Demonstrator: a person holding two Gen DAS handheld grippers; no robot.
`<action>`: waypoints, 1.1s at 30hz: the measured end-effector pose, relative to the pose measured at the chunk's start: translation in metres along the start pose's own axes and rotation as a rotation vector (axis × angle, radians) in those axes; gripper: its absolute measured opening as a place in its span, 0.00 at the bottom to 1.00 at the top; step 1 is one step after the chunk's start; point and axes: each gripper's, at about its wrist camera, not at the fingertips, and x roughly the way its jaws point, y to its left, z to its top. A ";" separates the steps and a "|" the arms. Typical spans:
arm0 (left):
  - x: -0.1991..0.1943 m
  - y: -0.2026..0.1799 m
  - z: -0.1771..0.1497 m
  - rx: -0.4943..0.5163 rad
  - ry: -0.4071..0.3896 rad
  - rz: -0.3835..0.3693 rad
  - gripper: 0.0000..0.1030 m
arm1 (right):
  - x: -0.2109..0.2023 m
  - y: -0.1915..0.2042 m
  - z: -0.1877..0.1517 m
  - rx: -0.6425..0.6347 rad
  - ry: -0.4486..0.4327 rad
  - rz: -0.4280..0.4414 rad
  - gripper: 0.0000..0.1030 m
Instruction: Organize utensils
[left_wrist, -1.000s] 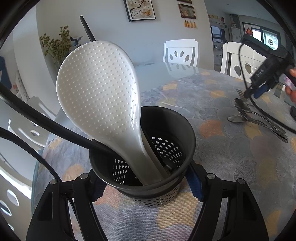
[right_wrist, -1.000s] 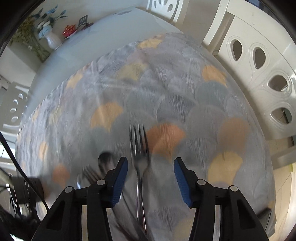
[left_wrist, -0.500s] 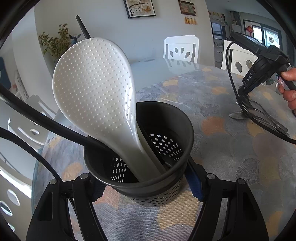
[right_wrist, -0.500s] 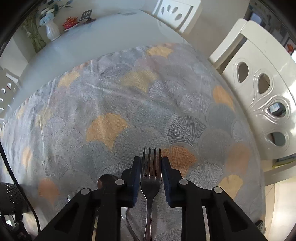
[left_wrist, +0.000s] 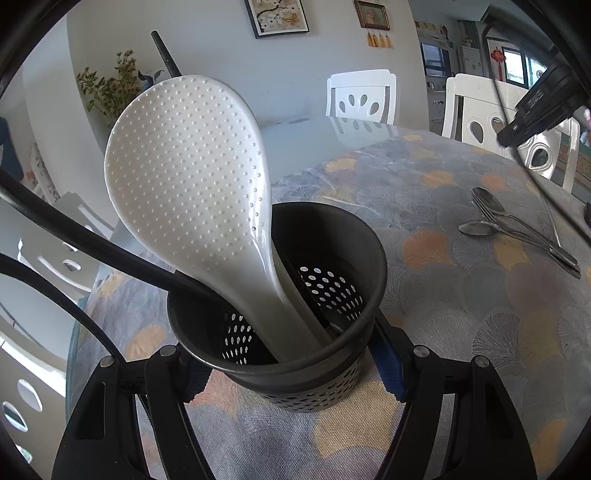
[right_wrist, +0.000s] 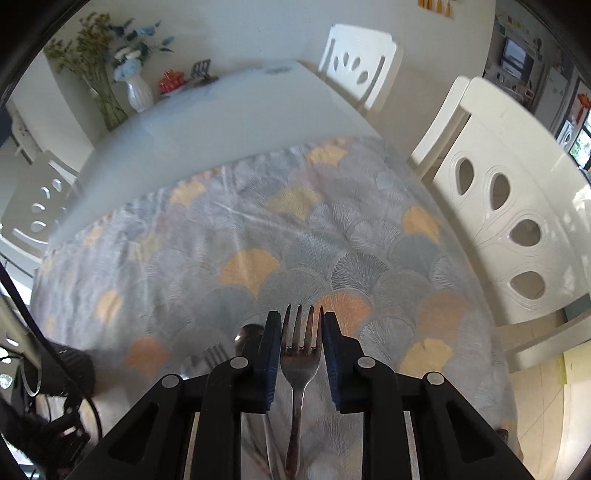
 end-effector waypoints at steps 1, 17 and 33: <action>0.000 0.000 0.000 0.000 -0.001 0.001 0.69 | -0.007 0.000 -0.002 -0.001 -0.010 0.004 0.21; -0.001 -0.001 0.000 0.008 -0.006 0.007 0.69 | -0.121 0.037 0.016 -0.057 -0.238 0.095 0.21; 0.000 -0.002 0.001 0.006 -0.005 0.007 0.69 | -0.165 0.133 0.049 -0.303 -0.306 0.236 0.35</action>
